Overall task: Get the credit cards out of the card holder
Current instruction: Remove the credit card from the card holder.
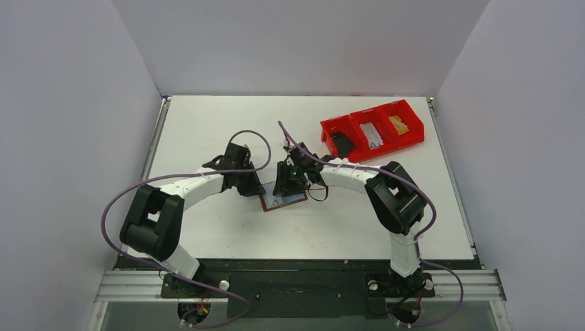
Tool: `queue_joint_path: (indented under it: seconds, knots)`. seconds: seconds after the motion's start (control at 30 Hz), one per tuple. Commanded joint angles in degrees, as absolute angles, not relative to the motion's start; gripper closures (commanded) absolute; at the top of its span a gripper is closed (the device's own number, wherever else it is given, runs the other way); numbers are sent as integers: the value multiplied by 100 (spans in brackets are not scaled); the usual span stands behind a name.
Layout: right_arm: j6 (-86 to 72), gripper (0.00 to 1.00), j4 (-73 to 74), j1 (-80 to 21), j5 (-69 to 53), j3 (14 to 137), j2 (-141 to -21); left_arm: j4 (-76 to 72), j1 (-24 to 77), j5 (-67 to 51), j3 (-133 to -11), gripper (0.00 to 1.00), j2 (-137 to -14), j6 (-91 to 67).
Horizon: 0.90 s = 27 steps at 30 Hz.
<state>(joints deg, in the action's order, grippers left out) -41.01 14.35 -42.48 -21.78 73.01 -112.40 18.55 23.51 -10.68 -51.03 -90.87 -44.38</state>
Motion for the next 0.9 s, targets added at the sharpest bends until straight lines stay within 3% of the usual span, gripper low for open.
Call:
queue_joint_path:
  seconds: [0.0, 0.67, 0.87]
  knots:
    - [-4080, 62, 1259, -4273, -1835, 7436, -11258, 1592, 2323, -1011, -5099, 92, -9180, -4355]
    - [-4275, 63, 995, -4273, -2004, 7375, -11532, 1444, 2325, -971, -5108, 100, -9725, -4377]
    - [-4573, 68, 492, -4210, -2404, 7098, -11521, 1454, 2357, -995, -5165, 100, -9815, -4377]
